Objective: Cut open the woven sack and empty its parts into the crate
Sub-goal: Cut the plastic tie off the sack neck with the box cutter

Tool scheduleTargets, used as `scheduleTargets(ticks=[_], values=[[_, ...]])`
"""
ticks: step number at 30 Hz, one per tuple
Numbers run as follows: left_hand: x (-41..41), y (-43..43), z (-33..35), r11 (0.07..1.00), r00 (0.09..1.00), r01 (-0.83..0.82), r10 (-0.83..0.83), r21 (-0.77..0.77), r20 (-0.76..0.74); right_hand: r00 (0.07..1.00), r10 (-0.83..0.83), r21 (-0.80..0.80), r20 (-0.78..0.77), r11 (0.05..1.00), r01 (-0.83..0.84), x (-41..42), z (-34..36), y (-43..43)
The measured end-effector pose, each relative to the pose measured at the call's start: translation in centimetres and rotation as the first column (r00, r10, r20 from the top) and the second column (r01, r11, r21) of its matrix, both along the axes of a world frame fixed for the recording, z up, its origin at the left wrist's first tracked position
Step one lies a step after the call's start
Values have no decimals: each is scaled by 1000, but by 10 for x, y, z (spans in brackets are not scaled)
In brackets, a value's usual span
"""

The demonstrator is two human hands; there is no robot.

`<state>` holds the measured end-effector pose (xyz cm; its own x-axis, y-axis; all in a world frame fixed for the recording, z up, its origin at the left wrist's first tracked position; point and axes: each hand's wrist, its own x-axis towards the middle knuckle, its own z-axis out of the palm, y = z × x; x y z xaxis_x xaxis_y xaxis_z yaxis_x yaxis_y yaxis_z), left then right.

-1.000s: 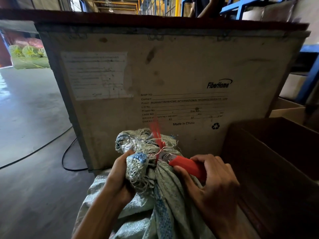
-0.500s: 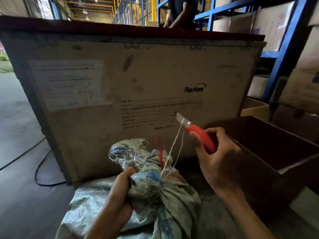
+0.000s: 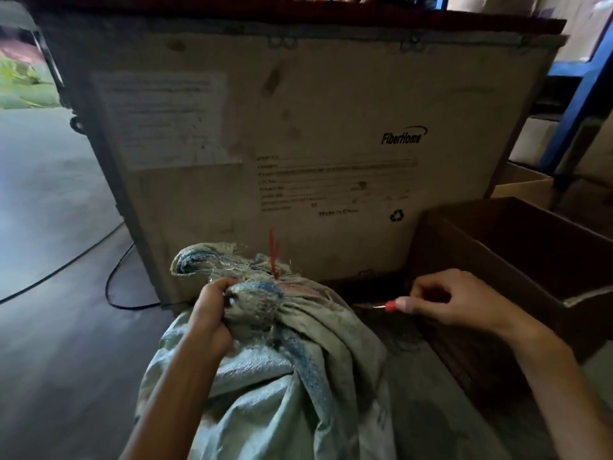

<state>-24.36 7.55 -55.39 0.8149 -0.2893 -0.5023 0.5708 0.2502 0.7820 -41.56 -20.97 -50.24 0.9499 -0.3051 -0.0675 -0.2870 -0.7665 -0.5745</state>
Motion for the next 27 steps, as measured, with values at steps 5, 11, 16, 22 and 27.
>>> scheduleTargets(ticks=[5, 11, 16, 22, 27], values=[[-8, -11, -6, 989, 988, 147, -147, 9, 50, 968, -18, 144, 252, 989, -19, -4, -3, 14], [-21, -35, -9, 962, 907, 271, -270, 43, 323, 909, -40, 285, 415, 954, -88, 9, -3, 46], [-21, -36, -18, 941, 860, 334, -324, 44, 395, 910, -74, 394, 408, 914, -103, 13, -8, 59], [-18, -37, -20, 932, 831, 361, -343, 46, 438, 904, -13, 299, 427, 946, -127, 16, -18, 70], [-19, -40, -22, 968, 850, 248, -204, -26, 485, 905, 0, 232, 426, 967, -109, 19, -22, 75]])
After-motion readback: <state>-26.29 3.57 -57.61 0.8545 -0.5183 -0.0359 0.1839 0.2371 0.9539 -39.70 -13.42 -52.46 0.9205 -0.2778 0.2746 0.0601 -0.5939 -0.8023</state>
